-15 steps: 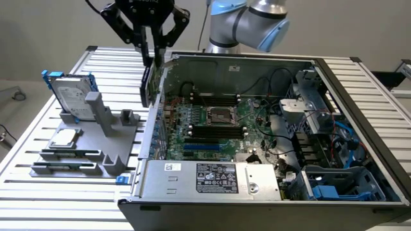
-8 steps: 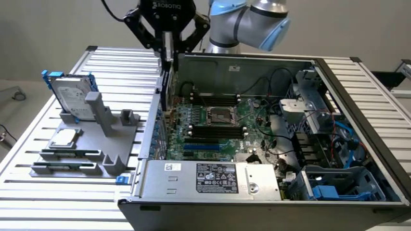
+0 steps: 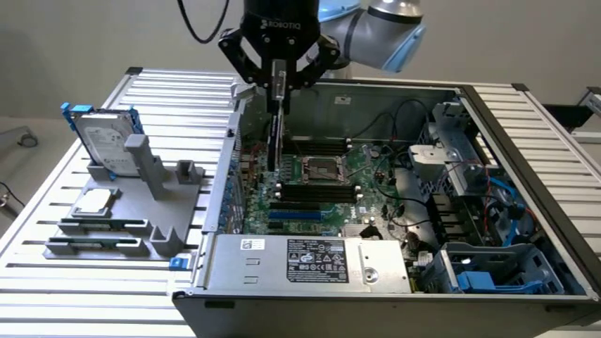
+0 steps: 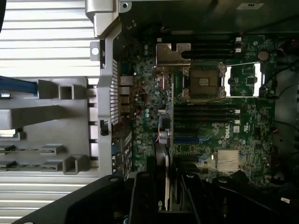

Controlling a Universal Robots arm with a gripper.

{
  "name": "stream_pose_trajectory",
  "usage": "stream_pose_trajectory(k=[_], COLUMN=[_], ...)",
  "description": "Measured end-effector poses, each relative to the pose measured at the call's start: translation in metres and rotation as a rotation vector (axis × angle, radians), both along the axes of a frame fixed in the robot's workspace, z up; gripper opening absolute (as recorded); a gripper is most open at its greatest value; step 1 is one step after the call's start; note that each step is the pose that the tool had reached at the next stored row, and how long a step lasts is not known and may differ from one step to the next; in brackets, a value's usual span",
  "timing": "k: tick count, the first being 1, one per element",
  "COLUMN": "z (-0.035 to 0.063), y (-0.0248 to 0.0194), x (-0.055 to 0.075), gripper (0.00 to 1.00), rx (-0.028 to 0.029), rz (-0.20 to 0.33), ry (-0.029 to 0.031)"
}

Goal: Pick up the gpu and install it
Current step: 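Pick up the gpu and move the gpu toward the slot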

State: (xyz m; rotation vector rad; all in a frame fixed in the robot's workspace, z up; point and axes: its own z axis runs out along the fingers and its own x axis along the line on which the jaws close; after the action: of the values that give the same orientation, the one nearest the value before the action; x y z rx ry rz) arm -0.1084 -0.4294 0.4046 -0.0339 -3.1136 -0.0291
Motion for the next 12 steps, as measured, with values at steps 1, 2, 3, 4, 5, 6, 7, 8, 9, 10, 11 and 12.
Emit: stream_pose_trajectory(k=[1, 2, 3, 4, 5, 6, 7, 8, 9, 10, 11, 12], z=[-0.0018, -0.0036, -0.0054, -0.0072, -0.0090, -0.0108, -0.0128, -0.0145, -0.0163, -0.0181, -0.0200, -0.0217], y=[0.0000, 0.0000, 0.0000, 0.0000, 0.0002, 0.0003, 0.0006, 0.0013, 0.0024, 0.0037, 0.0053, 0.0069], x=[0.004, 0.009, 0.014, 0.018, 0.023, 0.027, 0.032, 0.036, 0.041, 0.045, 0.050, 0.054], gripper=[0.26, 0.26, 0.26, 0.26, 0.26, 0.26, 0.26, 0.26, 0.26, 0.26, 0.26, 0.26], rx=[-0.0005, -0.0009, -0.0014, -0.0020, -0.0027, -0.0033, -0.0036, -0.0039, -0.0042, -0.0044, -0.0044, -0.0046], rz=[0.000, 0.000, 0.000, 0.000, 0.000, 0.000, 0.000, 0.000, 0.000, 0.000, 0.000, 0.000], ry=[0.0000, -0.0001, 0.0000, 0.0000, 0.0000, 0.0001, 0.0000, -0.0001, 0.0000, 0.0000, 0.0000, 0.0000])
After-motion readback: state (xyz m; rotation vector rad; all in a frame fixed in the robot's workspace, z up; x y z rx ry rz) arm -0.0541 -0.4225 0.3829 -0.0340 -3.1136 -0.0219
